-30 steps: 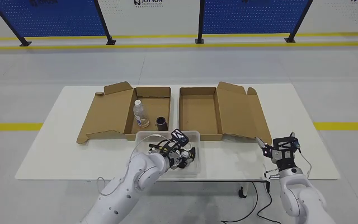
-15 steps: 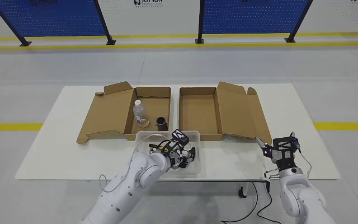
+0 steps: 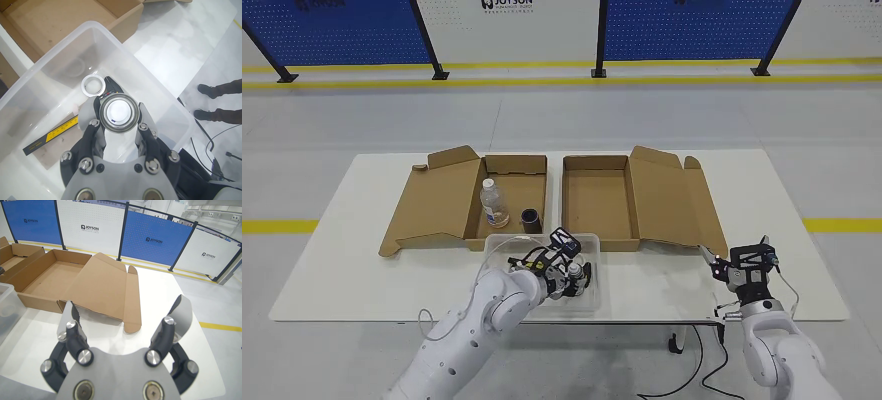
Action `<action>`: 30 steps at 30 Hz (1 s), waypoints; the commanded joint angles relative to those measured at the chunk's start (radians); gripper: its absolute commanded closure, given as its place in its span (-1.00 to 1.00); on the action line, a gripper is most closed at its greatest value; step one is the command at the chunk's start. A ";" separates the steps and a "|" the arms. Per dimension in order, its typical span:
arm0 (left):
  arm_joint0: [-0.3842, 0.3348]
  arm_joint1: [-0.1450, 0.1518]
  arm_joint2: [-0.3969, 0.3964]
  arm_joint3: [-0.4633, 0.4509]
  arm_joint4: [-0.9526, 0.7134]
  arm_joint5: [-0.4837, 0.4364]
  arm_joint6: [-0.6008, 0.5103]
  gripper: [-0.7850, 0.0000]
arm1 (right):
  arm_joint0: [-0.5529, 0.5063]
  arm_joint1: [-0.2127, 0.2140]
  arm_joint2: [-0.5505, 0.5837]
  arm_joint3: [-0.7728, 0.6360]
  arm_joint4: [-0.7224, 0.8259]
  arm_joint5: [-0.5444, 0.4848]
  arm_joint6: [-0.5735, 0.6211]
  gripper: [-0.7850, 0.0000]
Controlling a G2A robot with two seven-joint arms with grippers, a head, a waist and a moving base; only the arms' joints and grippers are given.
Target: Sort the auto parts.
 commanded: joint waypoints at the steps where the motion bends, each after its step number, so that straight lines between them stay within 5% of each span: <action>1: 0.004 0.002 -0.011 -0.011 -0.011 0.002 -0.002 1.00 | 0.000 0.000 0.000 0.000 0.000 0.000 0.000 -1.00; 17: 0.077 0.032 -0.111 -0.189 -0.048 -0.053 -0.079 1.00 | 0.000 0.000 0.000 0.000 0.000 0.000 0.000 -1.00; 30: 0.069 0.046 -0.127 -0.211 0.001 -0.092 -0.114 1.00 | 0.000 0.000 0.000 0.000 0.000 0.000 0.000 -1.00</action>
